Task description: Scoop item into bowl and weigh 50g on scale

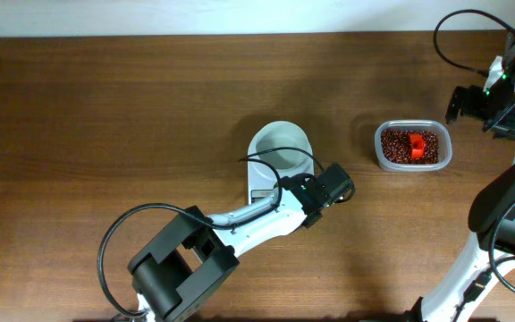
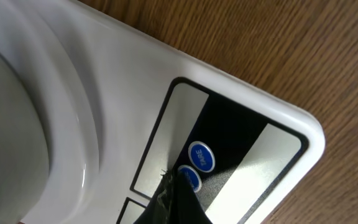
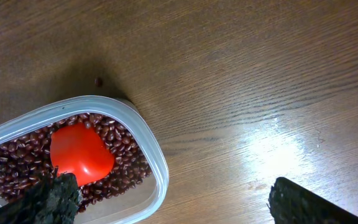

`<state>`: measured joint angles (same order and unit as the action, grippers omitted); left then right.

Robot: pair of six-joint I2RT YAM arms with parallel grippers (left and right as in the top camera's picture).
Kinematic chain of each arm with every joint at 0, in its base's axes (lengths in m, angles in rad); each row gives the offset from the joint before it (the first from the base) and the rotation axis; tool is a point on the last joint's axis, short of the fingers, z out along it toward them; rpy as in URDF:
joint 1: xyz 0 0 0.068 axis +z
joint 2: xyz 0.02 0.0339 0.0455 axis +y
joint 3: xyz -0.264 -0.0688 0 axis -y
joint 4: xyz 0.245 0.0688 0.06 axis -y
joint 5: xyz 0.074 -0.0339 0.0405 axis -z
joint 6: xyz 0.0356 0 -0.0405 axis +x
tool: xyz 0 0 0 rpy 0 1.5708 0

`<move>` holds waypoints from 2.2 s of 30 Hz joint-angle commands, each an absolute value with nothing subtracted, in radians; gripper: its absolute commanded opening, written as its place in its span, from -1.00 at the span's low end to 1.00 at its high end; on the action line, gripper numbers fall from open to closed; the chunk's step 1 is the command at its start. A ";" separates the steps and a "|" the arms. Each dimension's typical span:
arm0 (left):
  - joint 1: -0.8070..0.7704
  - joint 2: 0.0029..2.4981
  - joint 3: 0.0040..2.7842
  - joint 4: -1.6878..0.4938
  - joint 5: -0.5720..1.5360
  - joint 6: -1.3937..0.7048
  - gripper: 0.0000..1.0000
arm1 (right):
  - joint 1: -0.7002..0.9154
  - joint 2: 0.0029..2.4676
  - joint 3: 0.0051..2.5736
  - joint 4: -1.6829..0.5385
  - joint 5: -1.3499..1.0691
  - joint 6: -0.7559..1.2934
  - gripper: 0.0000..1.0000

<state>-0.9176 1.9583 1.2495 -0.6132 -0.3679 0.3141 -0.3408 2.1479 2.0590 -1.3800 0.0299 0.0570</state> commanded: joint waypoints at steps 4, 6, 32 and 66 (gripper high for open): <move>-0.907 2.044 1.212 -0.668 -0.310 0.343 -1.00 | -0.345 2.153 2.078 -1.380 0.038 0.068 0.98; -0.909 2.044 1.212 -0.682 -0.310 0.342 -1.00 | -0.345 2.153 2.078 -1.380 0.038 0.068 0.98; -0.894 2.111 1.213 -0.637 -0.365 0.338 -1.00 | -0.345 2.153 2.078 -1.380 0.038 0.068 0.98; -0.943 2.023 1.214 -0.716 -0.228 0.411 -1.00 | -0.345 2.153 2.078 -1.380 0.038 0.068 0.98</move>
